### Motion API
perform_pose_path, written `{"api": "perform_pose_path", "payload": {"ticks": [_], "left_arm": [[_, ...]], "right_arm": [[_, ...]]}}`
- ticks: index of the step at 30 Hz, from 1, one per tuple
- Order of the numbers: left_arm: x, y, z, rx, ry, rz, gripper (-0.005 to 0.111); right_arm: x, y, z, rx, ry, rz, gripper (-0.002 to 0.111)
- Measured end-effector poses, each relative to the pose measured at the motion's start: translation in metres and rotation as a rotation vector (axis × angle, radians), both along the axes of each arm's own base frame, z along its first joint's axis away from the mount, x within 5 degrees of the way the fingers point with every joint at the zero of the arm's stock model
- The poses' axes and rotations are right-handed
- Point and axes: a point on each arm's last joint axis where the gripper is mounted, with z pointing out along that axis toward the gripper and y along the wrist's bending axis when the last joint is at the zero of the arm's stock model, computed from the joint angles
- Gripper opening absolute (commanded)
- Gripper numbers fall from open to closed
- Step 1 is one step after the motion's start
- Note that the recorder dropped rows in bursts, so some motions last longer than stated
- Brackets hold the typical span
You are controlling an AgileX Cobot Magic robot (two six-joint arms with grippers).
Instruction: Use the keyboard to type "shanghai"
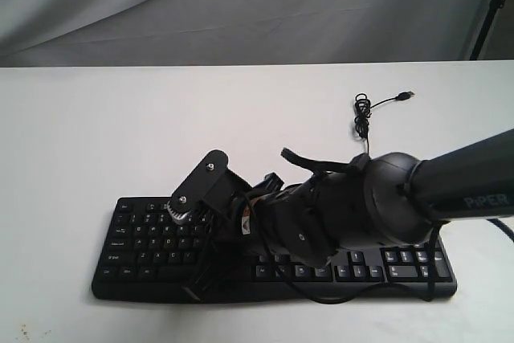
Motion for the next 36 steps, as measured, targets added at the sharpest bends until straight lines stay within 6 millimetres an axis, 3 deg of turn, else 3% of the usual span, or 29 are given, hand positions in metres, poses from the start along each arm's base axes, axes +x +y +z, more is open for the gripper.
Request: {"api": "perform_pose_path", "payload": {"ticks": [7, 14, 17, 21, 36], "left_arm": [[0.000, 0.000, 0.000, 0.000, 0.000, 0.000, 0.000], [0.000, 0.000, 0.000, 0.000, 0.000, 0.000, 0.000], [0.000, 0.000, 0.000, 0.000, 0.000, 0.000, 0.000], [0.000, 0.000, 0.000, 0.000, 0.000, 0.000, 0.000], [0.000, 0.000, 0.000, 0.000, 0.000, 0.000, 0.000]], "right_arm": [[-0.010, 0.004, 0.022, 0.018, -0.009, 0.029, 0.000], [-0.015, 0.046, 0.045, 0.083, -0.058, 0.109, 0.000], [-0.010, 0.063, 0.041, 0.078, -0.057, 0.129, 0.000], [-0.003, 0.079, 0.021, 0.051, -0.035, 0.139, 0.000], [0.001, 0.084, 0.005, 0.043, -0.050, 0.150, 0.000]]}}
